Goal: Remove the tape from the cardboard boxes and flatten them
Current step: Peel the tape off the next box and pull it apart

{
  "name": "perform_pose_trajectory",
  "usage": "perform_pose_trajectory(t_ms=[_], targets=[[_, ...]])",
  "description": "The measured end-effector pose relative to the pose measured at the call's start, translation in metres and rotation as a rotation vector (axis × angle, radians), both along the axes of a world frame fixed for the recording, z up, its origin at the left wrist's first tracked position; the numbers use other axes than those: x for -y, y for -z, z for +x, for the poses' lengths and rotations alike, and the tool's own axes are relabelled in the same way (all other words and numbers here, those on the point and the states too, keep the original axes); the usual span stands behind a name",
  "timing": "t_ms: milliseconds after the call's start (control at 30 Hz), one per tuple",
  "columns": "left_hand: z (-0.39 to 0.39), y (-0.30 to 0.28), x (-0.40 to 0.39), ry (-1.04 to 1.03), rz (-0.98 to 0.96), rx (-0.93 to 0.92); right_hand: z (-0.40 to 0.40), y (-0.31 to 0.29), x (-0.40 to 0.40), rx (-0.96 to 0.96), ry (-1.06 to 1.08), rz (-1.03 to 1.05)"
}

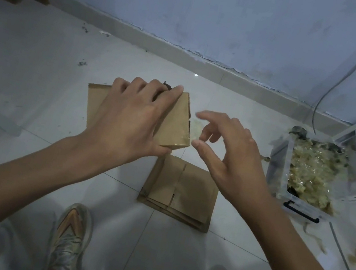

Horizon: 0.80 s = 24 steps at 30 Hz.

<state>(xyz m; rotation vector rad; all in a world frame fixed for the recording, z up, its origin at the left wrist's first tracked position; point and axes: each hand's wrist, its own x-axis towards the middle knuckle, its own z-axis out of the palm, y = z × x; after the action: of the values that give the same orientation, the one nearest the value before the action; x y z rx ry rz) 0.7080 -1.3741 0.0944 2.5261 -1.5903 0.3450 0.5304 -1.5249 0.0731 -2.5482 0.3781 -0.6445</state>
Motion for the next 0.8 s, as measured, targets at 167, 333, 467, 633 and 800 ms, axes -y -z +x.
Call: perform_pose_trajectory(t_ms=[167, 333, 467, 633, 800], targets=[[-0.001, -0.003, 0.006, -0.02, -0.024, 0.047, 0.008, 0.001, -0.007, -0.021, 0.062, -0.15], [-0.003, 0.0, 0.008, 0.003, 0.017, 0.115, 0.013, -0.007, -0.009, -0.165, 0.038, -0.174], [-0.001, 0.003, 0.008, 0.039, 0.033, 0.07, 0.014, -0.003, -0.005, -0.202, -0.077, -0.086], [0.001, -0.003, 0.006, 0.019, 0.057, -0.134, 0.007, -0.008, 0.008, -0.142, -0.258, 0.111], [0.002, -0.005, 0.007, -0.01, 0.094, -0.226, 0.002, -0.005, 0.001, -0.073, -0.163, 0.201]])
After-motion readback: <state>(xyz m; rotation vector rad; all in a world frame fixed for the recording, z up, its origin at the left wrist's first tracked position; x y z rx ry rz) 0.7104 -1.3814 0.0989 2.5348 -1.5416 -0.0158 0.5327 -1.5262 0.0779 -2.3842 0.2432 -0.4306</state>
